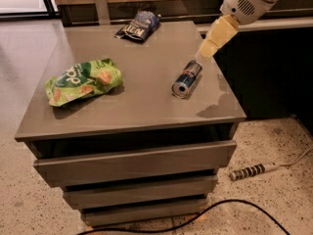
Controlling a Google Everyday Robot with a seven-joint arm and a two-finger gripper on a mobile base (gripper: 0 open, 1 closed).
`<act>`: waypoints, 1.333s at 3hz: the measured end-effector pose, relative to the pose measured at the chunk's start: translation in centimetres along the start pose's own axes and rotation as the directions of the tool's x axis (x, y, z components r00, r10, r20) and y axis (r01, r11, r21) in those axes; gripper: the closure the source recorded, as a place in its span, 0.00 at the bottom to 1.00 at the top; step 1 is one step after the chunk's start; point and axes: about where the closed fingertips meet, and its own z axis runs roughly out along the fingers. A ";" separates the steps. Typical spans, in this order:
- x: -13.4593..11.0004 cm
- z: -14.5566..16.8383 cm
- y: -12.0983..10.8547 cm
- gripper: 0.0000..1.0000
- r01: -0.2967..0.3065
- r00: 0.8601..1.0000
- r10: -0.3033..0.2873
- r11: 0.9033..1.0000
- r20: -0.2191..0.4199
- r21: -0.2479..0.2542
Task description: Move green rice chip bag near redbull can
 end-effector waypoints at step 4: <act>-8.1 5.1 -3.1 0.00 -0.116 0.971 0.114 0.993 0.213 -0.002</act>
Offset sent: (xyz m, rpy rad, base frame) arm 0.0529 0.0391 0.0061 0.2800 -0.1007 -0.1576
